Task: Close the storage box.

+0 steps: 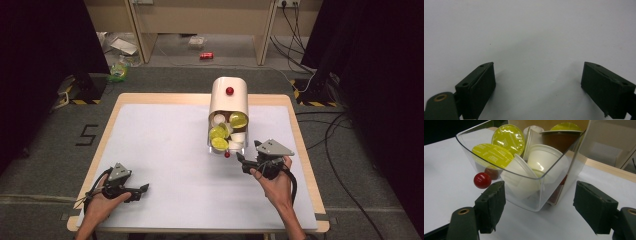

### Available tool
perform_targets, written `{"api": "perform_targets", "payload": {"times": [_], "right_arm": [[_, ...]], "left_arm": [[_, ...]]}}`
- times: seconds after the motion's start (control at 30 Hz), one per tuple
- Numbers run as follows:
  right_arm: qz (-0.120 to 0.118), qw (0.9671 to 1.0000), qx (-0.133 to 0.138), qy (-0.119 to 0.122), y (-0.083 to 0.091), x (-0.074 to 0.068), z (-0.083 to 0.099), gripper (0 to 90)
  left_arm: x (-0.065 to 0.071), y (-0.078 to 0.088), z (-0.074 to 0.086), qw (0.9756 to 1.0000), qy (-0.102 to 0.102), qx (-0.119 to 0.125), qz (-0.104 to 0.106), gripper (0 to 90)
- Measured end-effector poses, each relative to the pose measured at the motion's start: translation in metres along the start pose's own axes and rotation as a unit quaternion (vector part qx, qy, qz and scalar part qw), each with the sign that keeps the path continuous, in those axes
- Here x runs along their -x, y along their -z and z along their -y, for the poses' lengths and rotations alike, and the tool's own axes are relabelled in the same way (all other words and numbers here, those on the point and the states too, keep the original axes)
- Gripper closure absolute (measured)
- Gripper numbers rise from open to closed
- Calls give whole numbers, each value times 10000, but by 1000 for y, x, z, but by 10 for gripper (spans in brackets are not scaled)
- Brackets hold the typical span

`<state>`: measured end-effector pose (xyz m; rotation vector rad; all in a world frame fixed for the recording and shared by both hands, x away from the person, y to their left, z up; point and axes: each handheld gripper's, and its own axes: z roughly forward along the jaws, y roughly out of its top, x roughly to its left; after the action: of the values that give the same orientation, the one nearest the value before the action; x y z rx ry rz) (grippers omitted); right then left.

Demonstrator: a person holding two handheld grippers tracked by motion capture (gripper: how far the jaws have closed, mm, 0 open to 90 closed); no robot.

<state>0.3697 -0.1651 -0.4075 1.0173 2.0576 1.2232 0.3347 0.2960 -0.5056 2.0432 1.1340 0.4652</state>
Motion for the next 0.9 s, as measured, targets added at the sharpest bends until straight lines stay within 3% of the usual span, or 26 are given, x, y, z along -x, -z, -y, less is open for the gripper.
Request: {"api": "perform_targets", "payload": {"times": [0.9], "right_arm": [[-19,9999,115,-69,-1,6,-9,257]], "left_arm": [[0,0,0,10000,4,3,1,116]]}}
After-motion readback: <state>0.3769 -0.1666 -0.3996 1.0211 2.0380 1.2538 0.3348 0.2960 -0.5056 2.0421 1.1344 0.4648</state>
